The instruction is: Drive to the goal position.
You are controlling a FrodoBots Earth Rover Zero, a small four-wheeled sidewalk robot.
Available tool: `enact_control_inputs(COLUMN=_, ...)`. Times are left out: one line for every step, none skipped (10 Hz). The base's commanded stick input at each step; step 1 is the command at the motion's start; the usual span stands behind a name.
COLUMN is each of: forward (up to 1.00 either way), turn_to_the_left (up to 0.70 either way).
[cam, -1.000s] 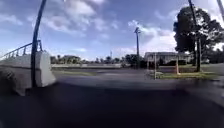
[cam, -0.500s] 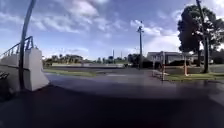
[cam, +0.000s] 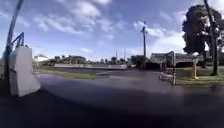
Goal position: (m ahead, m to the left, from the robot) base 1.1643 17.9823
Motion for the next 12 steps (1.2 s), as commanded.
enact_control_inputs(forward=1.0, turn_to_the_left=0.4)
enact_control_inputs(forward=1.0, turn_to_the_left=0.4)
enact_control_inputs(forward=1.0, turn_to_the_left=0.4)
enact_control_inputs(forward=1.0, turn_to_the_left=0.4)
enact_control_inputs(forward=1.0, turn_to_the_left=0.4)
enact_control_inputs(forward=1.0, turn_to_the_left=0.4)
enact_control_inputs(forward=1.0, turn_to_the_left=0.4)
enact_control_inputs(forward=1.0, turn_to_the_left=0.4)
enact_control_inputs(forward=1.0, turn_to_the_left=0.4)
enact_control_inputs(forward=1.0, turn_to_the_left=0.4)
enact_control_inputs(forward=1.0, turn_to_the_left=0.4)
enact_control_inputs(forward=1.0, turn_to_the_left=0.28)
